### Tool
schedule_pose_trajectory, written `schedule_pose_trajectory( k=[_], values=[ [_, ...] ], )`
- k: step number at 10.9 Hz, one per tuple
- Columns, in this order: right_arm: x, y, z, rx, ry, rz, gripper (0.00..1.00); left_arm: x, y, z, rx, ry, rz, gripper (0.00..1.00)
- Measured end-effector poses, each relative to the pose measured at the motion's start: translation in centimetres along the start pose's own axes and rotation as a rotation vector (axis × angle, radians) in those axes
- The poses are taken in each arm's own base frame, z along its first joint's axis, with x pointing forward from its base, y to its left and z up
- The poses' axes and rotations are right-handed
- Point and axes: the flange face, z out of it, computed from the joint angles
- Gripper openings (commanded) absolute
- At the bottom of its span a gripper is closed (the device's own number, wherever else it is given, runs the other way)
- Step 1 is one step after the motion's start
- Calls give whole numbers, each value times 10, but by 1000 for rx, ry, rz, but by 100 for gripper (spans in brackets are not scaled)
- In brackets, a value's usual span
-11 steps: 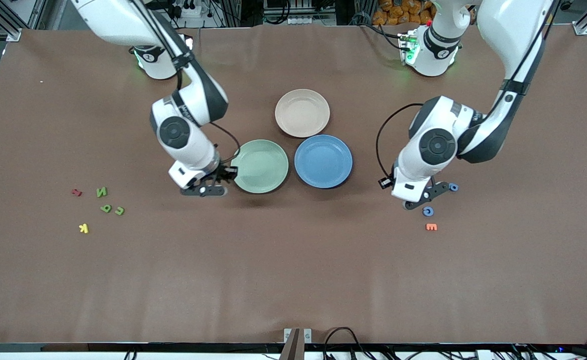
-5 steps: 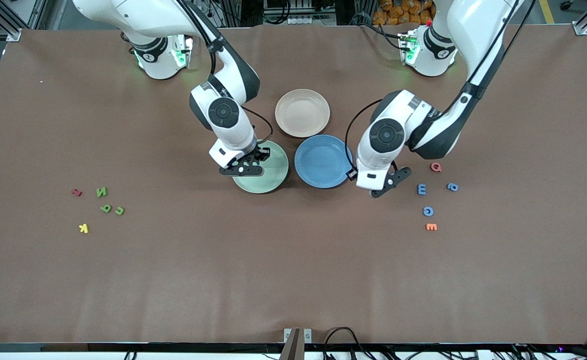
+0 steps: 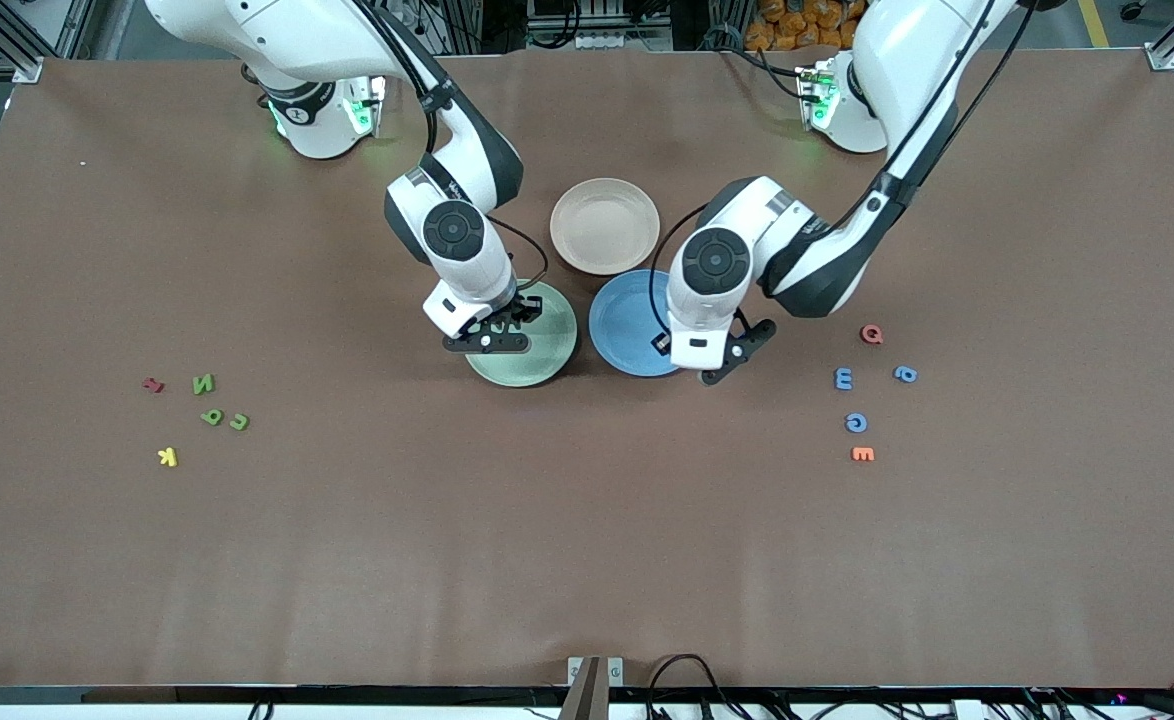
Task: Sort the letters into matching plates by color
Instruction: 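Carry B to the green plate while the left gripper carries x to blue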
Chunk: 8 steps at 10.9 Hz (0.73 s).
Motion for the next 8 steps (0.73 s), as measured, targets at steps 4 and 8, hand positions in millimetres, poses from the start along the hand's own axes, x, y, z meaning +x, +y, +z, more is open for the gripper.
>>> schedule_pose_trajectory(
  k=[4,8],
  values=[
    [14,10,-7,1,19,24,100,-16,18,14,0,-20,-56,45],
    [68,94,-41,-13,29,178,100,-15,20,13,-3,-21,-58,100]
  ],
)
